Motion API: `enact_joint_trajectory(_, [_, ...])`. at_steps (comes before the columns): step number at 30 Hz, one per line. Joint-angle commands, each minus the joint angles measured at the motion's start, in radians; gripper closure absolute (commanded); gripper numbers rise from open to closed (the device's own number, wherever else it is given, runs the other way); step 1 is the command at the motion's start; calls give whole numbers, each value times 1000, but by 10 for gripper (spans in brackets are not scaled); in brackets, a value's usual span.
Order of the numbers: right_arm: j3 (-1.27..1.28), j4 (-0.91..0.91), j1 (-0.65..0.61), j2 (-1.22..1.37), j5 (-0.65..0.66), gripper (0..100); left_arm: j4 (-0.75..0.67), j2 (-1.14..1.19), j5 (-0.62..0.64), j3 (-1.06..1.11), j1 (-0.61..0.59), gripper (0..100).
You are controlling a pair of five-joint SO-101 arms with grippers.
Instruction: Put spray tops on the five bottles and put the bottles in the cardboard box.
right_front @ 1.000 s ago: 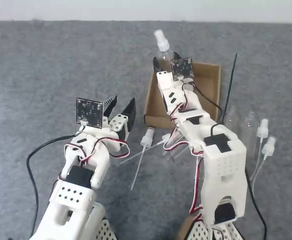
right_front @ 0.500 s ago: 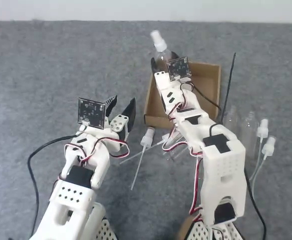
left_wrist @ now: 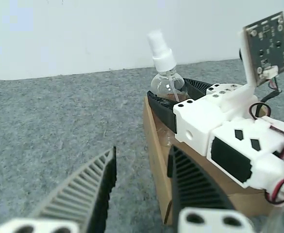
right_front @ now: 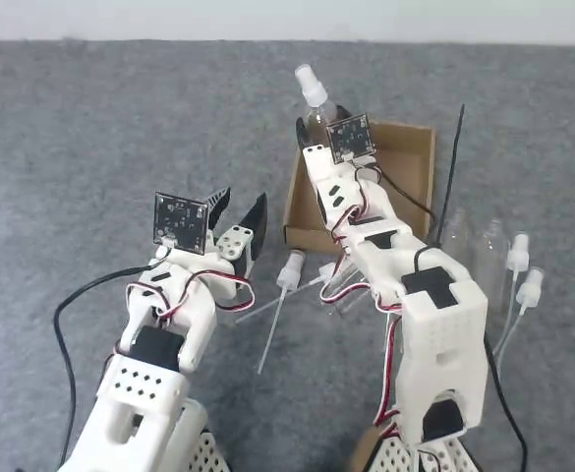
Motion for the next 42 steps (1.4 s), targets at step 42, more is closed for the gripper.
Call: enact_joint_trajectory(42, [9,211,-5,-289,-95,829,-26,-21,-12,-12,3,845])
